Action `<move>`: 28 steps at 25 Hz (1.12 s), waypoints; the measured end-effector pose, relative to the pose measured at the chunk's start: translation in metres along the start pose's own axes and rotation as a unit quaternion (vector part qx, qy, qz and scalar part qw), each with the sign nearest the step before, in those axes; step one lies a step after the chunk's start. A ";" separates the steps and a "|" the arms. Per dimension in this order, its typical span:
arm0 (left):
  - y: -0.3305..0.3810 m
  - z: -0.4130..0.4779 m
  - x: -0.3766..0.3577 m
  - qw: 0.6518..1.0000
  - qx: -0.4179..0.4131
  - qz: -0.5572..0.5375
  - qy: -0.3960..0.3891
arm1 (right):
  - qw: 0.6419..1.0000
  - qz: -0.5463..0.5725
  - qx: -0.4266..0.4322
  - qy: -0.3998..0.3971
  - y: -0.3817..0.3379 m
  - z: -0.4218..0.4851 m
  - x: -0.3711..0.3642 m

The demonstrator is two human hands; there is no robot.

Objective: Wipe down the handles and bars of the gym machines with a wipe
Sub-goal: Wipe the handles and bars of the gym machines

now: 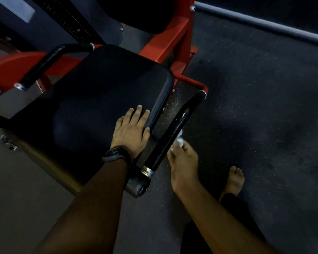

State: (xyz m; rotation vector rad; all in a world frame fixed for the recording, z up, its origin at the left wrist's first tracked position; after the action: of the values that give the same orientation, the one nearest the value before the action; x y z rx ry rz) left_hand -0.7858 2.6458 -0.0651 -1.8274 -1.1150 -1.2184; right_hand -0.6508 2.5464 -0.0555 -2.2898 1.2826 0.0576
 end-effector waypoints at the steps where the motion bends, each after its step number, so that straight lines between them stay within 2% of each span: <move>1: 0.000 0.002 -0.002 1.000 0.001 0.002 -0.005 | 1.000 0.011 -0.008 0.000 0.002 -0.002 -0.001; 8: -0.003 0.005 -0.003 1.000 0.001 -0.007 0.001 | 0.989 0.142 -0.017 0.043 0.000 -0.005 -0.010; 9: -0.003 0.005 -0.004 1.000 0.001 -0.007 0.004 | 0.991 0.122 0.013 0.056 0.002 -0.003 -0.008; 10: -0.002 0.005 -0.004 1.000 0.002 -0.005 0.003 | 0.994 0.041 0.072 0.076 0.003 -0.001 -0.006; 11: -0.002 0.005 -0.004 1.000 0.003 -0.004 0.001 | 0.981 -0.076 0.155 0.089 0.003 -0.003 -0.005; 12: -0.002 0.005 -0.004 1.000 0.001 -0.005 -0.001 | 0.942 -0.193 0.261 0.085 0.005 -0.008 -0.004; 14: -0.004 0.005 -0.004 1.000 -0.003 -0.006 0.002 | 0.819 -0.366 0.442 -0.026 0.016 -0.016 0.001; 16: -0.003 0.004 -0.004 1.000 -0.002 -0.004 -0.001 | 0.650 -0.521 0.533 -0.148 0.005 -0.004 0.011; 17: -0.003 0.003 -0.004 1.000 0.000 -0.003 -0.004 | 0.584 -0.577 0.542 -0.179 -0.012 0.009 0.013; 20: -0.003 0.004 -0.005 1.000 0.002 -0.006 -0.004 | 0.540 -0.646 0.496 -0.213 -0.055 0.031 0.007; 21: -0.003 0.004 -0.005 1.000 0.001 -0.007 -0.005 | 0.497 -0.673 0.489 -0.246 -0.056 0.031 0.007; 23: -0.002 0.004 -0.005 1.000 -0.003 -0.003 -0.011 | 0.382 -0.719 0.480 -0.327 -0.061 0.034 0.009; 24: -0.003 0.004 -0.005 1.000 -0.003 -0.003 -0.014 | 0.372 -0.730 0.464 -0.336 -0.072 0.041 0.005; 26: -0.004 0.005 -0.005 1.000 -0.001 -0.005 -0.013 | 0.413 -0.738 0.440 -0.301 -0.093 0.046 -0.006; 27: -0.004 0.005 -0.006 1.000 -0.001 -0.003 -0.012 | 0.403 -0.741 0.435 -0.316 -0.094 0.046 -0.011; 28: -0.004 0.005 -0.007 1.000 -0.002 0.003 -0.009 | 0.369 -0.736 0.436 -0.362 -0.087 0.044 -0.012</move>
State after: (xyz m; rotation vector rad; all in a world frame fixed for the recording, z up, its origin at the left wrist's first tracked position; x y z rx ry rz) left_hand -0.7888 2.6500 -0.0728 -1.8464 -1.1169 -1.2039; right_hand -0.5777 2.6124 -0.0546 -1.2280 -1.2044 -0.1837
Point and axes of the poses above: each hand's wrist, its own z-axis towards the middle knuckle, its own x-axis out of the back of the hand, y = z × x, the point moved 2 cm from there along z, towards the middle knuckle, and after that the axes turned 3 degrees about -y, right-handed, at the moved point
